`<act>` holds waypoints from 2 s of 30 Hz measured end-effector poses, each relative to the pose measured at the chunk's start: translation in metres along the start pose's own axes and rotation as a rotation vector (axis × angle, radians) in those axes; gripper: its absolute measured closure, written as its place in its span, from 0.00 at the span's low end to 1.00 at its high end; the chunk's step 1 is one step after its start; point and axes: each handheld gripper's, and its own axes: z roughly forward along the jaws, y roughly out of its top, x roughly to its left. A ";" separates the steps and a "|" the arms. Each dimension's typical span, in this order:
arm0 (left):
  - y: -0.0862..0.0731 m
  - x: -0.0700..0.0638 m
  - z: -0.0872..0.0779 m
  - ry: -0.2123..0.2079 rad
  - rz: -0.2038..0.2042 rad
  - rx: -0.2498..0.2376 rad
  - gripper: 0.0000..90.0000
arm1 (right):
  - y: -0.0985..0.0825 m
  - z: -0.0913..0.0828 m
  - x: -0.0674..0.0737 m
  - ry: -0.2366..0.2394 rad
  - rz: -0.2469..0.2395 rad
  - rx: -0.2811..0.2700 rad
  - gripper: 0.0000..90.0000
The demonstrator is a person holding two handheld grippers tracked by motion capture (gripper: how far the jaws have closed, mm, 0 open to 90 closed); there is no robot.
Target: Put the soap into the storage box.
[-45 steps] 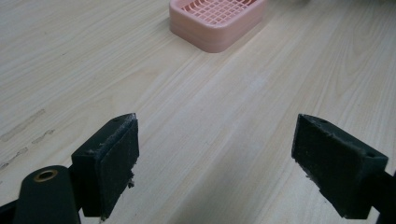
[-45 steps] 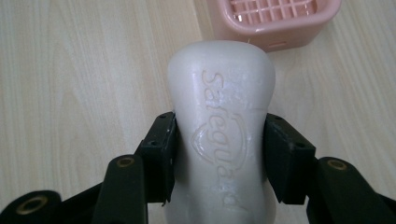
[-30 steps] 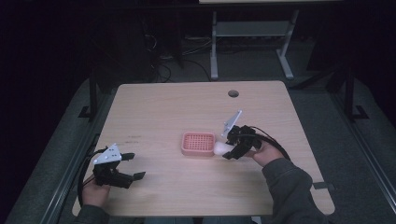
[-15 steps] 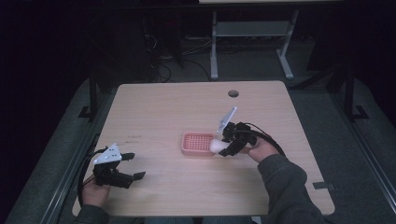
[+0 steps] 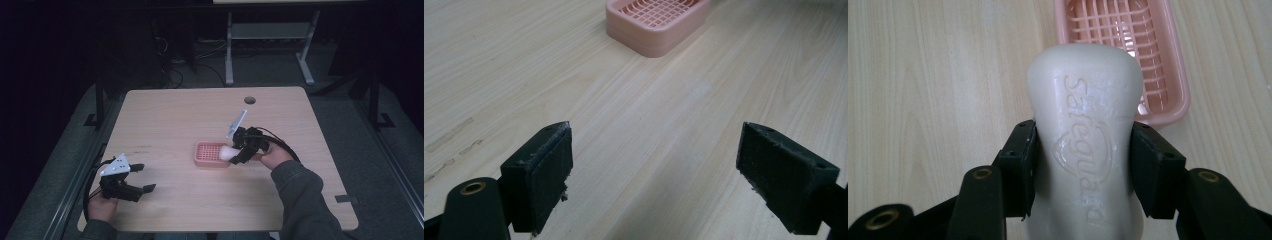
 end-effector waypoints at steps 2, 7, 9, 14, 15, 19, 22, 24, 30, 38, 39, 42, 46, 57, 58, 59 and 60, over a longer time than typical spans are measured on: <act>0.000 0.000 0.000 0.000 -0.001 0.000 0.16 | 0.006 0.000 -0.001 0.003 -0.007 -0.008 0.54; 0.000 0.000 0.000 -0.002 -0.003 -0.002 0.16 | 0.014 0.001 -0.004 0.012 -0.012 -0.010 0.54; 0.000 0.000 0.000 -0.001 -0.001 -0.002 0.16 | 0.017 0.002 -0.005 0.012 -0.018 -0.005 0.54; 0.000 0.000 0.000 -0.001 -0.002 -0.003 0.16 | 0.022 0.004 -0.006 0.014 -0.025 -0.005 0.54; 0.000 0.000 0.000 -0.001 -0.002 -0.003 0.16 | 0.024 0.005 -0.008 0.018 -0.026 -0.009 0.54; 0.000 0.000 0.000 -0.001 -0.005 -0.004 0.16 | 0.030 0.007 -0.009 0.020 -0.032 0.001 0.54; 0.000 0.000 0.000 -0.001 -0.003 -0.002 0.16 | 0.035 0.006 -0.009 0.015 -0.038 -0.006 0.54; 0.000 0.000 0.000 -0.001 -0.003 -0.002 0.16 | 0.037 0.006 -0.009 0.016 -0.038 -0.005 0.54; 0.000 0.000 0.000 -0.001 -0.008 -0.007 0.16 | 0.044 0.014 -0.010 0.024 -0.044 -0.003 0.54; 0.000 0.000 0.000 -0.003 -0.010 -0.010 0.16 | 0.047 0.025 -0.015 0.032 -0.038 0.008 0.54; 0.000 0.000 0.000 -0.001 -0.010 -0.008 0.16 | 0.048 0.028 -0.016 0.035 -0.029 0.011 0.54; 0.000 0.000 0.000 -0.002 -0.007 -0.007 0.16 | 0.049 0.032 -0.018 0.041 -0.031 0.014 0.54; 0.000 0.001 -0.001 -0.002 -0.002 -0.002 0.16 | 0.052 0.042 -0.020 0.040 -0.025 0.026 0.54; 0.000 0.000 -0.001 -0.002 -0.014 -0.011 0.16 | 0.053 0.056 -0.025 0.043 -0.021 0.045 0.54; 0.000 0.000 -0.001 -0.002 -0.014 -0.011 0.16 | 0.053 0.056 -0.025 0.043 -0.021 0.045 0.54; 0.000 0.000 0.000 -0.004 -0.010 -0.011 0.16 | 0.054 0.058 -0.026 0.042 -0.025 0.050 0.54; 0.000 0.000 0.000 -0.004 -0.009 -0.011 0.16 | 0.054 0.059 -0.026 0.044 -0.020 0.051 0.54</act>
